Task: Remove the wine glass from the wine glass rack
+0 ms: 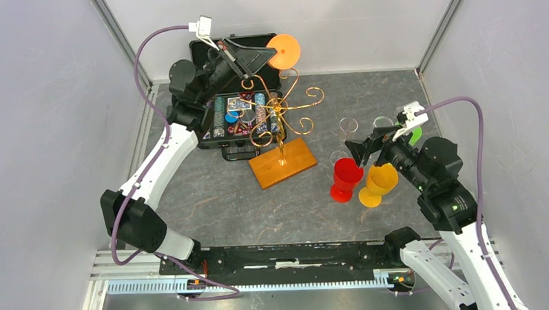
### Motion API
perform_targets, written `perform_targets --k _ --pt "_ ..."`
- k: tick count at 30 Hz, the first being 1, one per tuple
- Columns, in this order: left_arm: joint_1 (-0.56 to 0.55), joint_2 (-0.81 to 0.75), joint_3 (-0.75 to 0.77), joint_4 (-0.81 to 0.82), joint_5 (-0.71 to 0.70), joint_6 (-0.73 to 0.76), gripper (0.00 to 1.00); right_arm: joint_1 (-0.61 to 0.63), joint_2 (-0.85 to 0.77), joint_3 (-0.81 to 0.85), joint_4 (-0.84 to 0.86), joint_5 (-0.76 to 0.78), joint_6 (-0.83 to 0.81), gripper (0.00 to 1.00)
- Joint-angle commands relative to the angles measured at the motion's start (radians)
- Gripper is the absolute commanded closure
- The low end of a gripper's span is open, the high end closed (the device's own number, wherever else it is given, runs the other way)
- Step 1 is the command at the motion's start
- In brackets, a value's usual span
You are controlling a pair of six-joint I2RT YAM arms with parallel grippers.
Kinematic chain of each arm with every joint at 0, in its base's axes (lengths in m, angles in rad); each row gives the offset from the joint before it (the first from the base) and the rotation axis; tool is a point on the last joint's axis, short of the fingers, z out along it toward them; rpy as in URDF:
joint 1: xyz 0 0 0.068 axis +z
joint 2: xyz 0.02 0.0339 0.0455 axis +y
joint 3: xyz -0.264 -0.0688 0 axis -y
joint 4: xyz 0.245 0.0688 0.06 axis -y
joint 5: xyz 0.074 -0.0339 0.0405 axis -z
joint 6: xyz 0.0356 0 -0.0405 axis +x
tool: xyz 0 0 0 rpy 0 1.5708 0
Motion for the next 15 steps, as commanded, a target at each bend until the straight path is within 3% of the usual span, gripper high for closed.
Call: perform_targets --k 1,10,15 --pt "-0.006 -0.032 0.031 0.159 0.076 -0.141 0.98 0.003 -0.018 -0.028 0.201 -0.069 0.098 0.02" --pt "-0.047 -0.055 -0.029 0.418 0.064 -0.689 0.98 0.002 -0.01 -0.139 0.616 -0.128 0.336 0.02" --pt "-0.075 -0.088 -0.072 0.516 0.037 -0.868 0.98 0.004 -0.016 -0.208 0.857 -0.153 0.455 0.02"
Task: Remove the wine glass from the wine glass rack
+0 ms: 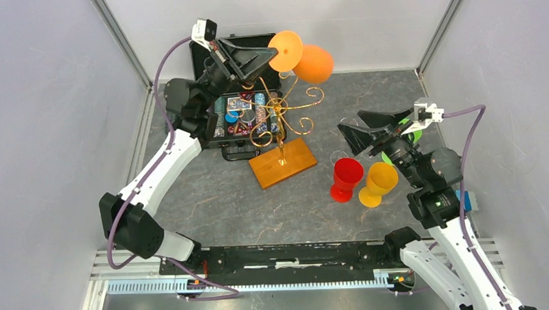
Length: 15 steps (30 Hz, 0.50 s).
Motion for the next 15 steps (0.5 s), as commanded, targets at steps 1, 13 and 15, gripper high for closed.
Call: perform_targets --k 1,13,15 --pt "-0.027 -0.074 -0.038 0.18 -0.02 -0.276 0.98 0.003 -0.005 -0.054 0.351 -0.047 0.16 0.02" --pt "-0.082 -0.176 -0.101 0.22 -0.035 -0.395 0.98 0.002 0.152 -0.03 0.8 -0.262 0.366 0.11" --pt "-0.086 -0.174 -0.095 0.218 -0.029 -0.4 0.98 0.003 0.188 -0.015 0.898 -0.305 0.419 0.17"
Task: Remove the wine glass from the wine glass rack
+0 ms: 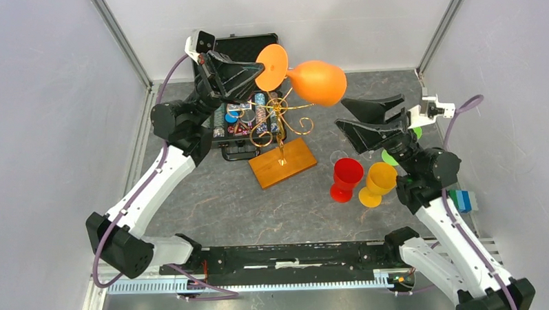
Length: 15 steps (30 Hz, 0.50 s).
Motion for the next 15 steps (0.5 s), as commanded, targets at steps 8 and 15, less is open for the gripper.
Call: perform_targets --k 8,15 --pt "-0.057 -0.002 0.041 0.047 0.009 -0.064 0.98 0.005 0.154 0.131 0.43 -0.217 0.16 0.28" --pt "-0.059 0.007 0.038 0.053 0.004 -0.063 0.98 0.006 0.195 0.149 0.582 -0.241 0.232 0.61"
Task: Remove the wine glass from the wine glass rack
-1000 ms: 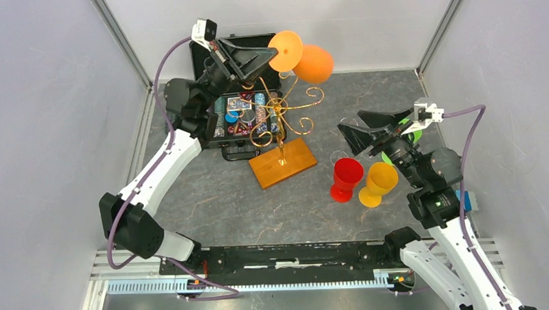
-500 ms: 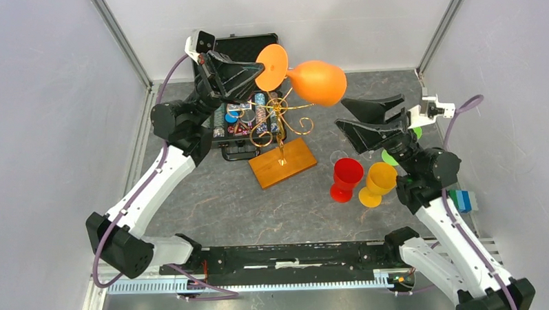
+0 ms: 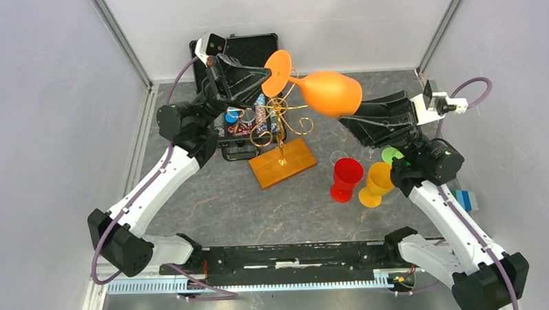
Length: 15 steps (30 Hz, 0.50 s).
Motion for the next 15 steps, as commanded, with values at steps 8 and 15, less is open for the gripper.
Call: perform_targets --k 8,15 --pt "-0.002 -0.006 0.044 0.017 0.022 0.019 0.6 0.004 0.005 0.025 0.184 -0.001 0.062 1.0" --pt "-0.001 -0.028 0.02 -0.016 0.024 0.095 0.07 0.004 -0.07 0.05 -0.044 0.058 -0.114 1.0"
